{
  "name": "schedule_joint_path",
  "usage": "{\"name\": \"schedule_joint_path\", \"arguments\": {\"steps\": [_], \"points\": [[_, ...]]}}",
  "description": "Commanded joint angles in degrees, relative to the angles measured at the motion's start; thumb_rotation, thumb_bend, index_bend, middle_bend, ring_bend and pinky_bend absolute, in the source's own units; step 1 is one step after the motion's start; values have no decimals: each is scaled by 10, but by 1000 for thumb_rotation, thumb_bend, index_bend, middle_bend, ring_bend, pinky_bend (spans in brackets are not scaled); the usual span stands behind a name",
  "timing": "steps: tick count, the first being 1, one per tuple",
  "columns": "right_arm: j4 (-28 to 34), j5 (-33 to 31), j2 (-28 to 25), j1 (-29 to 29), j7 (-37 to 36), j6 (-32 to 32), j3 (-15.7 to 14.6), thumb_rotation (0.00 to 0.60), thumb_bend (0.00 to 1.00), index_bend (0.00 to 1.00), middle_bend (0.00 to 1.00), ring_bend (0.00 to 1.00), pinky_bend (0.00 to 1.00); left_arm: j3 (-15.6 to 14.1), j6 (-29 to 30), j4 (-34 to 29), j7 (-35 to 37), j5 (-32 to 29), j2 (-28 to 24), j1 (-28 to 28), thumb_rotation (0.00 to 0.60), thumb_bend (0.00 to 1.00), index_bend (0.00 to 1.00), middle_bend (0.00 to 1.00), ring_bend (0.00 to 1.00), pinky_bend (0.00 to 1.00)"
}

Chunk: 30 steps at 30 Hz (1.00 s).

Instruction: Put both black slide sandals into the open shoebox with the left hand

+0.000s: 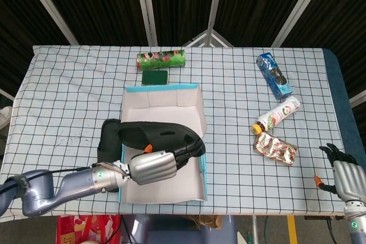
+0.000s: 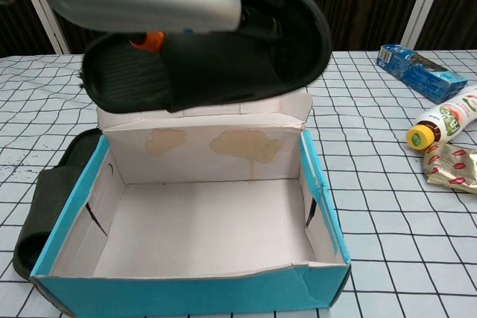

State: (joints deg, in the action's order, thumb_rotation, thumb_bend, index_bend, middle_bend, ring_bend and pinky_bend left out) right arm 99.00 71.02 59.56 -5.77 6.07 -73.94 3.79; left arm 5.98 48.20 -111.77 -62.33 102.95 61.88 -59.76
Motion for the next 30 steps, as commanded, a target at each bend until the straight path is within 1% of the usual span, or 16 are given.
{"name": "schedule_joint_path", "arguments": {"steps": [1, 5, 6, 8, 14, 17, 22, 28, 30], "points": [[-3, -1, -1, 0, -4, 2, 1, 600, 291, 187, 122, 202, 163, 5, -40, 2, -29, -39, 37, -6, 600, 271, 539, 515, 62, 63], [-5, -1, 0, -2, -7, 5, 1, 600, 292, 187, 122, 203, 163, 11, -69, -8, -58, -89, 65, -6, 600, 271, 539, 518, 63, 63], [-5, 1, -1, -1, -8, 3, 1, 600, 291, 187, 122, 203, 163, 11, -77, -15, -56, -119, 80, -4, 600, 271, 539, 520, 63, 63], [-5, 3, -2, 0, -9, 3, 0, 600, 291, 186, 122, 202, 163, 12, -84, -21, -77, -152, 90, -3, 600, 272, 539, 524, 66, 63], [-7, 1, -2, -1, -12, 7, 0, 600, 291, 187, 122, 202, 163, 9, -87, -31, -123, -198, 101, -8, 600, 272, 539, 526, 72, 63], [-6, 0, -2, -1, -12, 5, 0, 600, 290, 187, 122, 202, 163, 7, -83, -32, -134, -211, 108, -12, 600, 272, 539, 526, 72, 63], [-5, 1, -2, -1, -10, 5, 0, 600, 291, 186, 122, 202, 163, 5, -77, -18, -126, -219, 122, -20, 600, 272, 540, 526, 72, 63], [-7, -3, -1, -1, -9, 6, 1, 600, 291, 187, 120, 202, 163, 2, -70, 16, -97, -208, 146, -28, 600, 272, 540, 525, 72, 63], [-8, -6, -1, -1, -12, 8, 1, 600, 291, 187, 118, 202, 163, -4, -70, 39, -92, -196, 152, -31, 600, 272, 540, 525, 72, 63]]}}
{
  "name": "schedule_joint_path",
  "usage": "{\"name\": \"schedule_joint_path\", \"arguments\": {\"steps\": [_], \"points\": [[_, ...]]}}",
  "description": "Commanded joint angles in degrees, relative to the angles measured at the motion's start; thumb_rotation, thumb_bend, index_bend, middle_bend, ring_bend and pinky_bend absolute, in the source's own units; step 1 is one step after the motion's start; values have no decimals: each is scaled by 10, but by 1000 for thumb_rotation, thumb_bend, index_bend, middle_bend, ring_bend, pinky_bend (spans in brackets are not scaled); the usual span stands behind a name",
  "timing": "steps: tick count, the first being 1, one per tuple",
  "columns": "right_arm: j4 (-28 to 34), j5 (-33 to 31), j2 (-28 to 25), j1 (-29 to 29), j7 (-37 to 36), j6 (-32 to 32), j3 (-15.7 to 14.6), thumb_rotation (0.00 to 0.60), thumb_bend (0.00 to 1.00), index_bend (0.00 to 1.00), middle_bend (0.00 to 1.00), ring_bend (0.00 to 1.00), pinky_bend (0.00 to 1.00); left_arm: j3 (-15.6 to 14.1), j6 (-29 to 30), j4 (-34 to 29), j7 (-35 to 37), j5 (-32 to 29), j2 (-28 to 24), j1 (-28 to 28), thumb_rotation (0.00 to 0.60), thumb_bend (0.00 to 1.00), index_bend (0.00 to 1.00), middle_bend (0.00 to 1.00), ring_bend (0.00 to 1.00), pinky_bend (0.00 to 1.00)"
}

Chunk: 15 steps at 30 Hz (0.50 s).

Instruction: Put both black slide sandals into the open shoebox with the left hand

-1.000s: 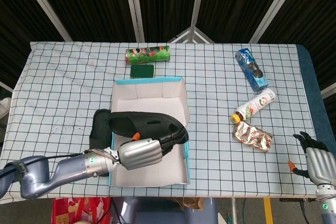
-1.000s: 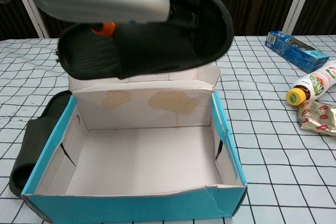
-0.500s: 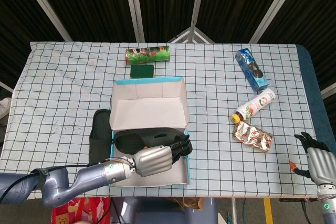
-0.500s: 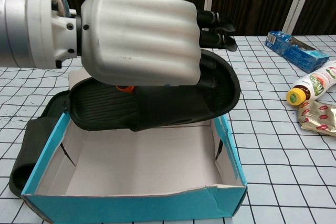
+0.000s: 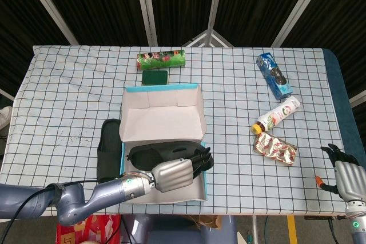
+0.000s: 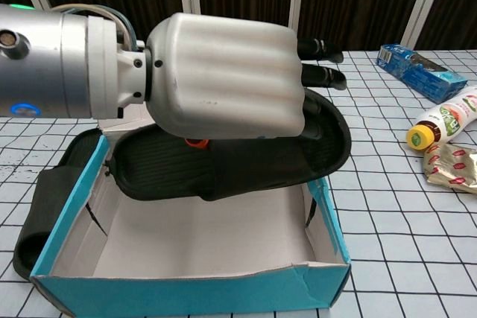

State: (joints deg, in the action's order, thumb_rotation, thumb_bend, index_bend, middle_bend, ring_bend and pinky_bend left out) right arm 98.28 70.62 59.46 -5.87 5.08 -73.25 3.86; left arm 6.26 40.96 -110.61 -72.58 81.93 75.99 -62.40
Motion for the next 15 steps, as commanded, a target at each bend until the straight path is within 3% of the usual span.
{"name": "schedule_joint_path", "arguments": {"steps": [1, 15], "points": [[-1, -2, 0, 0, -2, 1, 1, 600, 291, 187, 118, 202, 163, -10, 3, 34, 13, 19, 12, -6, 600, 272, 540, 525, 72, 63], [0, -2, 0, 0, 0, 2, 0, 600, 291, 187, 114, 202, 163, -30, -2, 53, 15, 17, 18, -11, 600, 272, 551, 525, 72, 63]]}}
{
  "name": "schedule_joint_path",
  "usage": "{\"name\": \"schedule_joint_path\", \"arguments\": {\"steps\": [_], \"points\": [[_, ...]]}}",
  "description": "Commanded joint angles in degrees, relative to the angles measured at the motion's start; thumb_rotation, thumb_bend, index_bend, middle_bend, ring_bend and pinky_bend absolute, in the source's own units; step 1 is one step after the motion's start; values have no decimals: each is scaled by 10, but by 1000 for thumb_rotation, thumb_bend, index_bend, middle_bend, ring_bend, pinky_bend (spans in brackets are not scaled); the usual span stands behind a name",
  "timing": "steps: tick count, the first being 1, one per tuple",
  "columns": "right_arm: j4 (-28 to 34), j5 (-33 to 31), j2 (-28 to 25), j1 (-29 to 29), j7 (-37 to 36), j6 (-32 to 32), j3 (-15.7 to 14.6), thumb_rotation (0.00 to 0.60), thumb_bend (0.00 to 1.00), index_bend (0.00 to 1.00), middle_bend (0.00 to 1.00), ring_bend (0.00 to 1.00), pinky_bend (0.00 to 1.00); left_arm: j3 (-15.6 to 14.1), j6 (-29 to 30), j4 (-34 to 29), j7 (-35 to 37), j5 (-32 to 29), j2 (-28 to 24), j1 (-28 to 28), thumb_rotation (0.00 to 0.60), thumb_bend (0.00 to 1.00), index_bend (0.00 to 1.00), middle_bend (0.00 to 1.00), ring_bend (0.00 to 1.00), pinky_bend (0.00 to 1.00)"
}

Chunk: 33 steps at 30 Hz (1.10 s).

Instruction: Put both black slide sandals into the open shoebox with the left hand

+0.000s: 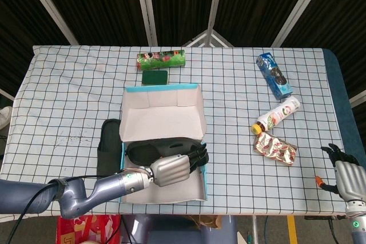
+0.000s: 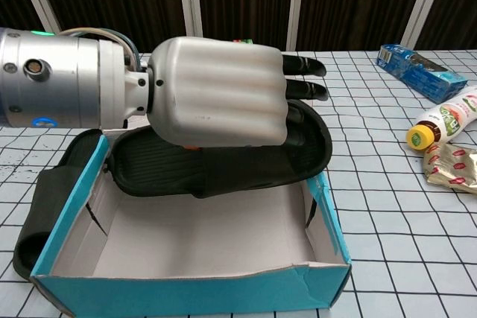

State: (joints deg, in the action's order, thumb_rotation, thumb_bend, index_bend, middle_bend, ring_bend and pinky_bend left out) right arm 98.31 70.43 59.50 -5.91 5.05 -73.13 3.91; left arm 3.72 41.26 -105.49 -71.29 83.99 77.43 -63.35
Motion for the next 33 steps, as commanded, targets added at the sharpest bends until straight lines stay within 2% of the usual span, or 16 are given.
{"name": "schedule_joint_path", "arguments": {"steps": [1, 9, 21, 33], "points": [[0, 0, 0, 0, 0, 1, -1, 600, 291, 187, 114, 202, 163, -6, -6, 5, 2, -4, 7, -2, 600, 272, 551, 525, 72, 63], [-1, -4, 0, 0, -1, 1, 1, 600, 291, 187, 113, 202, 163, -24, -15, 25, 12, -19, 28, -3, 600, 272, 547, 528, 72, 63], [-1, -5, 1, -1, 2, 3, 0, 600, 290, 187, 111, 202, 163, -34, -21, 44, 17, -44, 44, -10, 600, 272, 534, 527, 81, 70], [-2, -10, 0, -1, 1, 6, 1, 600, 291, 187, 108, 202, 163, -46, -23, 94, 37, -61, 76, -14, 600, 272, 474, 492, 82, 85]]}}
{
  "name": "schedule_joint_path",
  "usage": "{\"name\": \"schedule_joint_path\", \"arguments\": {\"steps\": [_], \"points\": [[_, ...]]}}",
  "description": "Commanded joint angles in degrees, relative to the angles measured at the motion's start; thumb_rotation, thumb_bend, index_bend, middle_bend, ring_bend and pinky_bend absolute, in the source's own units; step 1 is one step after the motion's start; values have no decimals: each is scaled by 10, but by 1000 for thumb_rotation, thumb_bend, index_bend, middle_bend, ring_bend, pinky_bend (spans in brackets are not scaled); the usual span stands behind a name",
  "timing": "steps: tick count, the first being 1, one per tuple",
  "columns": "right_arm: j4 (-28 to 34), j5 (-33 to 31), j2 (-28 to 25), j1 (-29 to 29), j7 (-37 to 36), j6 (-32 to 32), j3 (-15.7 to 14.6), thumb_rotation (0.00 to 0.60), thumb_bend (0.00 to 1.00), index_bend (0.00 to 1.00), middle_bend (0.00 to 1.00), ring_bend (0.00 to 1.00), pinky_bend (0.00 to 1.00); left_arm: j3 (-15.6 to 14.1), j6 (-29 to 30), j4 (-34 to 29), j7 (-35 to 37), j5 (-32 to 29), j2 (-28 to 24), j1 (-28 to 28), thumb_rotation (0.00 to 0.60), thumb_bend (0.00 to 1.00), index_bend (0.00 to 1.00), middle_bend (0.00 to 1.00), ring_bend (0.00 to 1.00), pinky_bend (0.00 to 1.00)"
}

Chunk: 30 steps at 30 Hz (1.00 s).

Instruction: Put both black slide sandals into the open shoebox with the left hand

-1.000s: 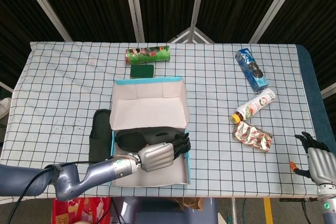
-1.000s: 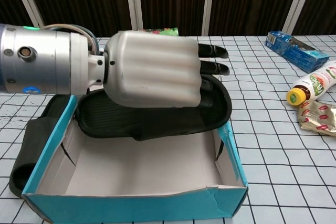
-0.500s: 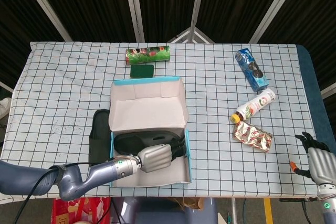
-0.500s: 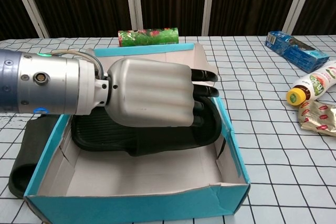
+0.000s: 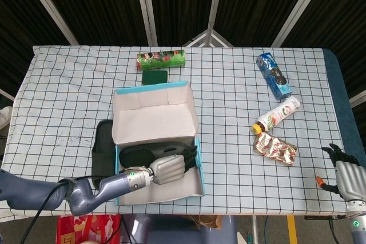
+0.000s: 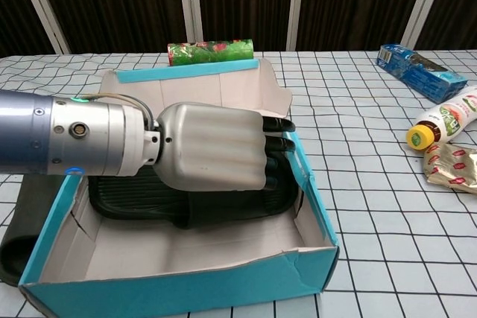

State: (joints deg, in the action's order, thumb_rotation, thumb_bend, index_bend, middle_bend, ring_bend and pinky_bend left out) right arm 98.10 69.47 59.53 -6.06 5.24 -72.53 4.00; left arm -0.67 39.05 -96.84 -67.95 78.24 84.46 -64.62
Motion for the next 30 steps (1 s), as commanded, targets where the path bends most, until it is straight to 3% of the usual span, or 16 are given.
{"name": "schedule_joint_path", "arguments": {"steps": [1, 9, 19, 30], "points": [[0, -1, 0, 0, -1, 0, 0, 600, 291, 187, 108, 202, 163, -2, -1, 11, 5, -5, 8, -2, 600, 272, 466, 484, 82, 85], [1, -3, 0, 0, 1, 1, 0, 600, 291, 186, 108, 202, 163, 7, 16, 29, 7, -4, 17, -9, 600, 272, 338, 371, 78, 84], [6, -9, -4, 0, 1, 6, -1, 600, 291, 175, 108, 205, 163, 16, 26, 57, -17, 2, 22, -22, 600, 215, 139, 20, 0, 43], [8, -19, -8, -2, 0, 15, -1, 600, 292, 176, 108, 211, 163, 19, 43, 47, -41, 9, 18, -31, 600, 183, 119, 0, 0, 17]]}}
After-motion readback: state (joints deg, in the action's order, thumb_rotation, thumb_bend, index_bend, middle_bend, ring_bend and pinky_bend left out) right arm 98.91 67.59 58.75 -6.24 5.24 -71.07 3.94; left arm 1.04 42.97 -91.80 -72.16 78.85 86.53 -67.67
